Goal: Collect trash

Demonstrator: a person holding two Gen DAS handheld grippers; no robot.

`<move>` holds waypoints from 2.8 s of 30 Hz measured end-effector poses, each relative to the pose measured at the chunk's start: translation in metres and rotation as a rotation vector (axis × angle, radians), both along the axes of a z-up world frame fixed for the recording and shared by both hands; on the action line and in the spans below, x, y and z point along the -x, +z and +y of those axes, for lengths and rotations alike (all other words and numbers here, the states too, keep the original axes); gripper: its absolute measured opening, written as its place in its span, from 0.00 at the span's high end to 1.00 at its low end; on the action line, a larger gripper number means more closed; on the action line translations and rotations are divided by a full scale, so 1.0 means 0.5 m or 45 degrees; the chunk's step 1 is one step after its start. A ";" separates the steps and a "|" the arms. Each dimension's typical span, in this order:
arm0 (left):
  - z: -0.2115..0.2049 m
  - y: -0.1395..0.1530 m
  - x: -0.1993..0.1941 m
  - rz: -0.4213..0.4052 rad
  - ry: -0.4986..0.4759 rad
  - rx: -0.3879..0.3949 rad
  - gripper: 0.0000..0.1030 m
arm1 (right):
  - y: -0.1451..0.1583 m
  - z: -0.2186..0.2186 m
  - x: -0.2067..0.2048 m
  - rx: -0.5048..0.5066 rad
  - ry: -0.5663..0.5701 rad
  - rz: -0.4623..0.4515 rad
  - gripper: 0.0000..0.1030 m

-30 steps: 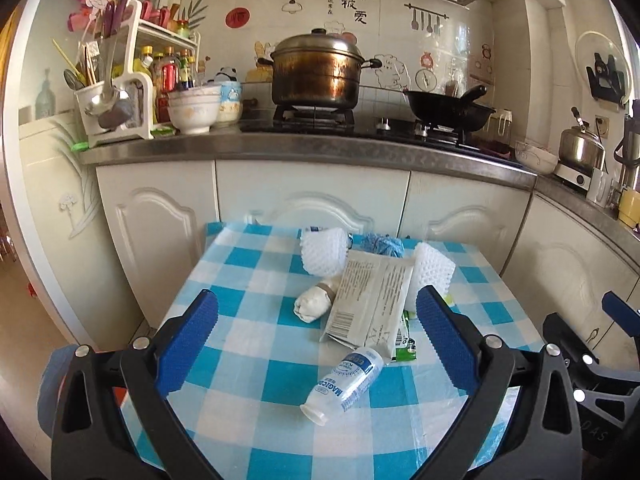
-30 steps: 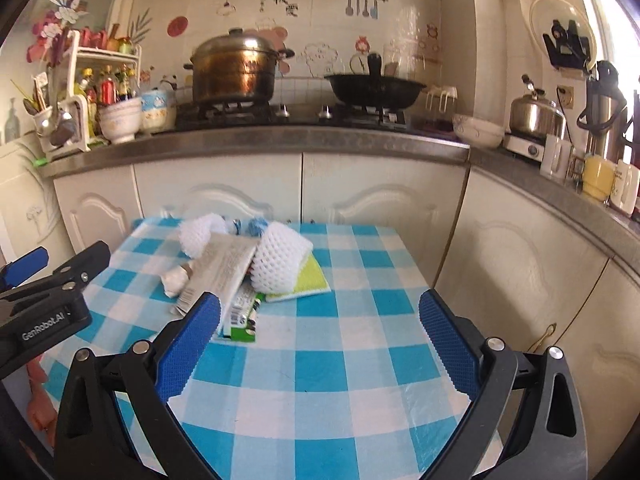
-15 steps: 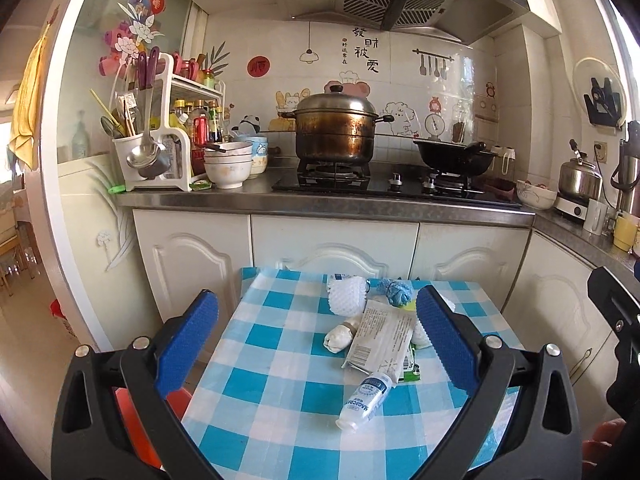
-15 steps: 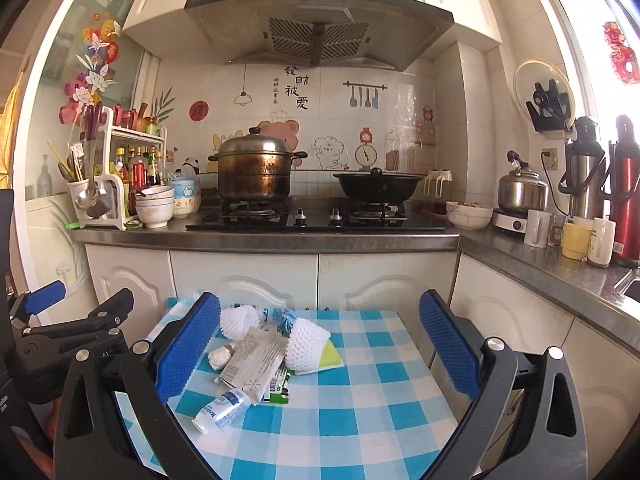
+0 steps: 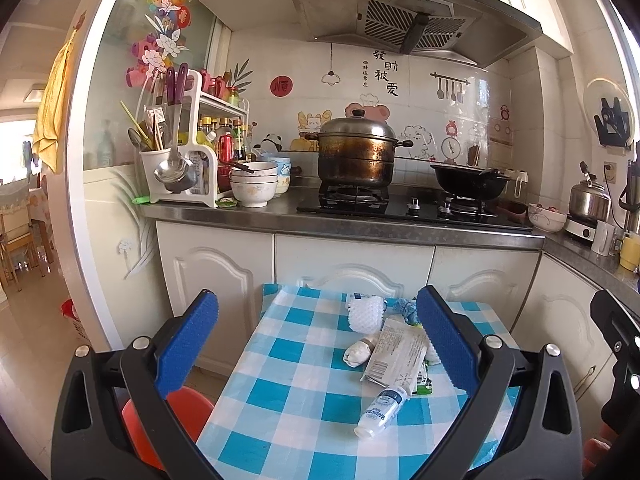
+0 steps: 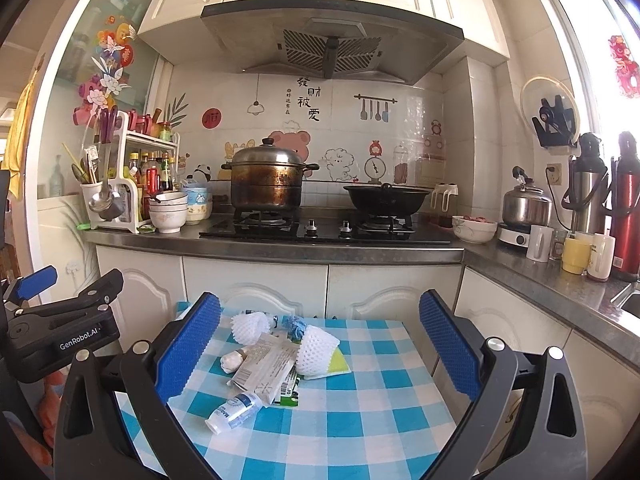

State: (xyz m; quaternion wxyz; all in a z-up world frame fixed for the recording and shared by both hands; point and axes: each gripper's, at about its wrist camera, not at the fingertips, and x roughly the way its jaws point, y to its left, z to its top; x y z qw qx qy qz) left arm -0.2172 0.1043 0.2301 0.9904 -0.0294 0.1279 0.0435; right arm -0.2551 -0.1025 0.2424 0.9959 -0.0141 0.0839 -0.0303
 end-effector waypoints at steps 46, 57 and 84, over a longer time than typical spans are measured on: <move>-0.011 -0.093 -0.064 0.130 0.008 -0.031 0.03 | -0.143 -0.046 -0.112 -0.173 0.052 0.310 0.04; -0.015 -0.183 -0.131 0.254 -0.032 -0.039 0.03 | -0.244 -0.065 -0.189 -0.252 0.100 0.507 0.04; -0.126 -0.392 -0.245 0.555 -0.556 -0.237 0.03 | -0.380 -0.167 -0.385 -0.776 0.384 0.737 0.05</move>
